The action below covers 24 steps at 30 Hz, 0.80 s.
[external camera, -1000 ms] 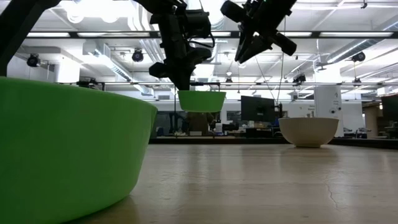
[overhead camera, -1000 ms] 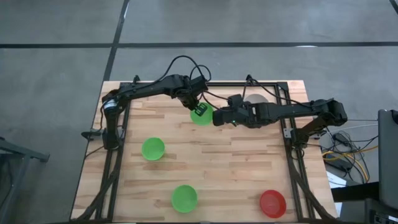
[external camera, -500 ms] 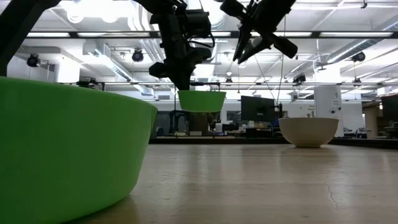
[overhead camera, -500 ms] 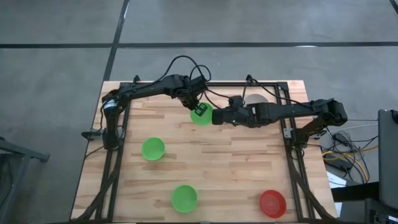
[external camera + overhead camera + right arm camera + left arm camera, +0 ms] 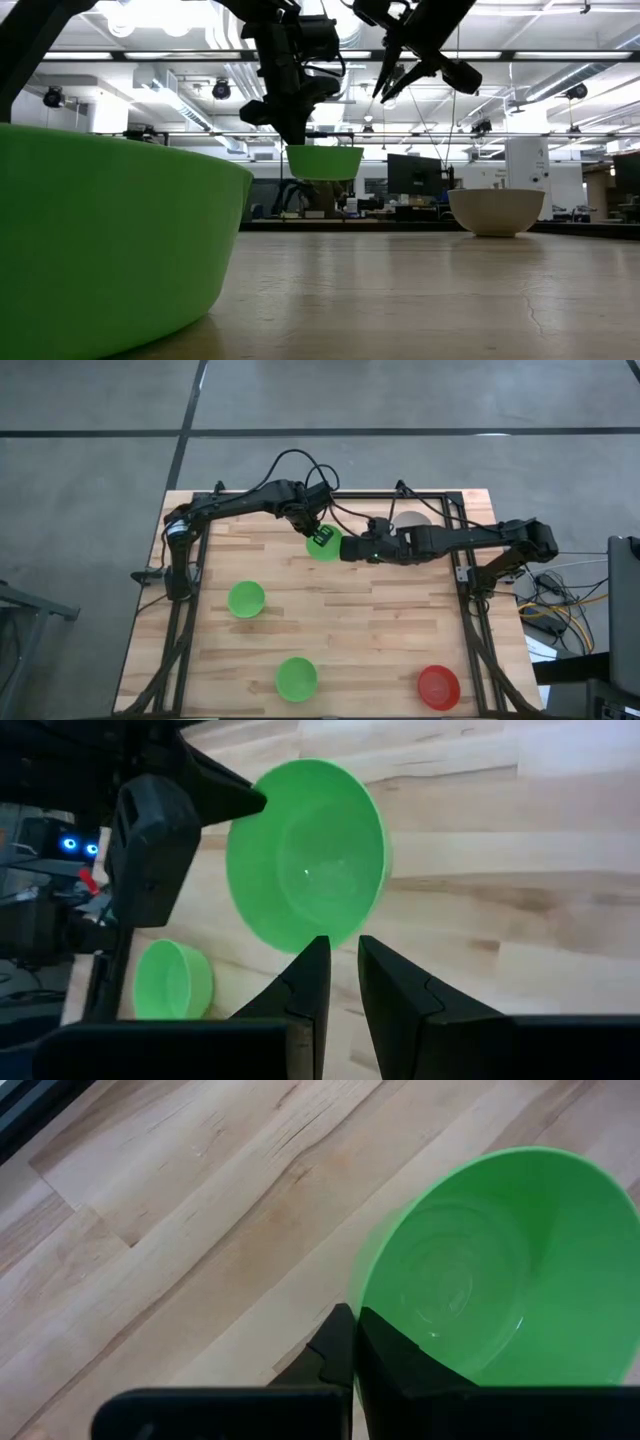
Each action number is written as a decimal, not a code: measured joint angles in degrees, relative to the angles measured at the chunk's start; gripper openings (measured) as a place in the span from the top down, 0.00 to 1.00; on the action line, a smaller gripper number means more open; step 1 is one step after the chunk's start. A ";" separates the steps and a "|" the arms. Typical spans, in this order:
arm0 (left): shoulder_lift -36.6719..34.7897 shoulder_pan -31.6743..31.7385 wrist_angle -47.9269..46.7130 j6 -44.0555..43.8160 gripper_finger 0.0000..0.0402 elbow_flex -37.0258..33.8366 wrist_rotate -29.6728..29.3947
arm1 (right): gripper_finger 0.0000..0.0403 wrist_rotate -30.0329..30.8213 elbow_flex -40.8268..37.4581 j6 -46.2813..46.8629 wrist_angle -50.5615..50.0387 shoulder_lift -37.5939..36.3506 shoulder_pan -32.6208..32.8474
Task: Nest bowls inside each other
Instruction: Stack the top right green bowl on top of the gray bowl
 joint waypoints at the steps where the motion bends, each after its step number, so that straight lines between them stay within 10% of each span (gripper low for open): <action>1: 0.00 0.00 0.00 0.00 0.99 0.00 0.01 | 0.87 -0.02 0.00 -0.67 -0.03 0.06 0.00; 24: 0.00 -0.02 -0.04 0.00 0.99 0.00 0.12 | 0.87 -2.60 -0.04 0.61 5.50 0.13 0.02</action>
